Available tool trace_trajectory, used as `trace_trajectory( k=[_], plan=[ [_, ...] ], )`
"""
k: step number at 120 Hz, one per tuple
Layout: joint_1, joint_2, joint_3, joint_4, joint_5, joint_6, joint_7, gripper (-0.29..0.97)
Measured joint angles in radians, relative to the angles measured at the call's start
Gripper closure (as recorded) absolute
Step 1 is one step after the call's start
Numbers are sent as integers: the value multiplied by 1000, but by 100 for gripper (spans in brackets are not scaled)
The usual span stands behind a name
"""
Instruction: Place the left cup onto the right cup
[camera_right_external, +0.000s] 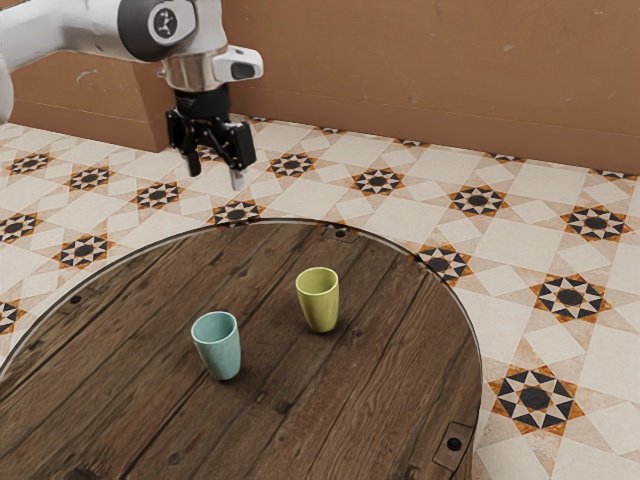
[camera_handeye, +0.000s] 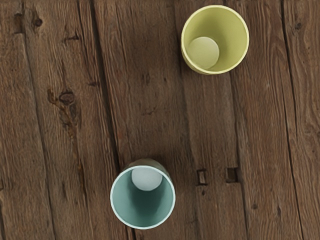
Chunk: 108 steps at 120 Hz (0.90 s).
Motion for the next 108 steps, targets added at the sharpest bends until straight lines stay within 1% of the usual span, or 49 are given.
trace_trajectory(
  k=[17,33,63,87,108],
  plan=[
    [-1,37,1,1,-4,18,-23,0],
    [-2,67,1,7,-13,27,-87,0],
    [-3,95,2,13,-31,33,-289,0],
    [-1,155,7,30,-34,43,-457,0],
    [-2,203,9,43,-35,62,-571,0]
  ],
)
